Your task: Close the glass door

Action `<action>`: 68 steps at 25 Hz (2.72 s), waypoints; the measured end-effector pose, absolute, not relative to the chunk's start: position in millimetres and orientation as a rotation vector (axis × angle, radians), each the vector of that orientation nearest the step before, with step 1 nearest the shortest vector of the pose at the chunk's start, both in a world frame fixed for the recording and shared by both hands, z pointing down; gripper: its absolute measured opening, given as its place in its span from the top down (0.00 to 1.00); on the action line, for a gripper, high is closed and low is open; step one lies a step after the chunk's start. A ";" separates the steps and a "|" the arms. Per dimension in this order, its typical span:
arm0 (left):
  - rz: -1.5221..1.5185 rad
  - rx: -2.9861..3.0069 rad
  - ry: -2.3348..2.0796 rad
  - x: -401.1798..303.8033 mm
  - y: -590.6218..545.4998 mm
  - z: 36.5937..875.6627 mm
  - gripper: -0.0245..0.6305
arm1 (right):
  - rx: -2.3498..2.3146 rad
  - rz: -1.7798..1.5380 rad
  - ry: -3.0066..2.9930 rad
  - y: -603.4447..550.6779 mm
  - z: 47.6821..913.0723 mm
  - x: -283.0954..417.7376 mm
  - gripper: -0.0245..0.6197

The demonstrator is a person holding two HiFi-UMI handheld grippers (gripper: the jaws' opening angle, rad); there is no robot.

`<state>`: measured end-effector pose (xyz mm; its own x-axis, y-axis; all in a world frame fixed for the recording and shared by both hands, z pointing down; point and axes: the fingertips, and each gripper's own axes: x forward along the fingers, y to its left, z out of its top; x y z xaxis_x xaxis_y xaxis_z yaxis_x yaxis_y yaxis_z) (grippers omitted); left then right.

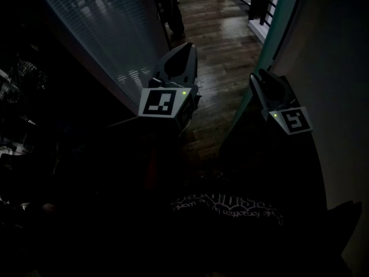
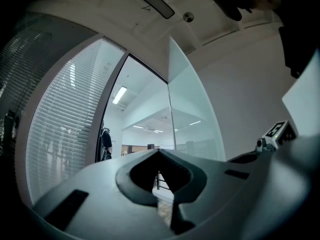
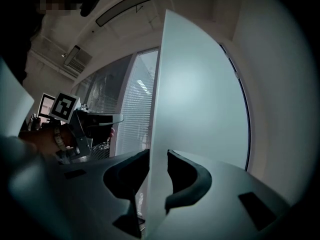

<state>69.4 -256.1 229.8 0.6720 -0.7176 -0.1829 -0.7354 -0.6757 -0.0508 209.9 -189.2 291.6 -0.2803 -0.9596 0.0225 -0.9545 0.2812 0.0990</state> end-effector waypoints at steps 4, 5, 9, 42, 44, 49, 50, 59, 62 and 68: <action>0.229 -2.744 1.236 52.9 -272.7 227.5 0.96 | 1.821 -0.105 -2.470 -210.7 289.3 198.7 0.81; 0.231 -2.739 1.245 48.2 -276.8 226.8 0.96 | 1.817 -0.107 -2.476 -216.2 288.9 194.9 0.81; 0.238 -2.720 1.285 33.2 -291.7 226.4 0.96 | 1.782 -0.106 -2.514 -238.7 288.6 181.0 0.81; 0.243 -2.512 1.679 -28.6 -424.8 255.9 0.96 | 1.247 -0.190 -2.782 -410.3 304.4 100.8 0.81; 0.238 -2.515 1.677 -37.5 -440.3 243.5 0.96 | 1.253 -0.185 -2.781 -425.2 291.7 92.5 0.81; 0.218 -2.540 1.652 -48.1 -471.5 245.0 0.96 | 1.249 -0.204 -2.758 -449.7 290.7 82.7 0.81; 0.216 -2.543 1.648 -50.6 -478.3 247.6 0.96 | 1.253 -0.201 -2.756 -455.3 292.9 81.9 0.81; 0.222 -2.557 1.585 -65.2 -538.8 237.0 0.96 | 1.320 -0.190 -2.721 -512.9 293.5 70.2 0.84; 0.216 -2.565 1.572 -67.9 -551.2 243.3 0.96 | 1.340 -0.186 -2.722 -528.0 298.1 67.9 0.84; 0.211 -2.576 1.564 -80.9 -582.5 234.7 0.96 | 1.365 -0.187 -2.706 -567.1 289.6 58.1 0.84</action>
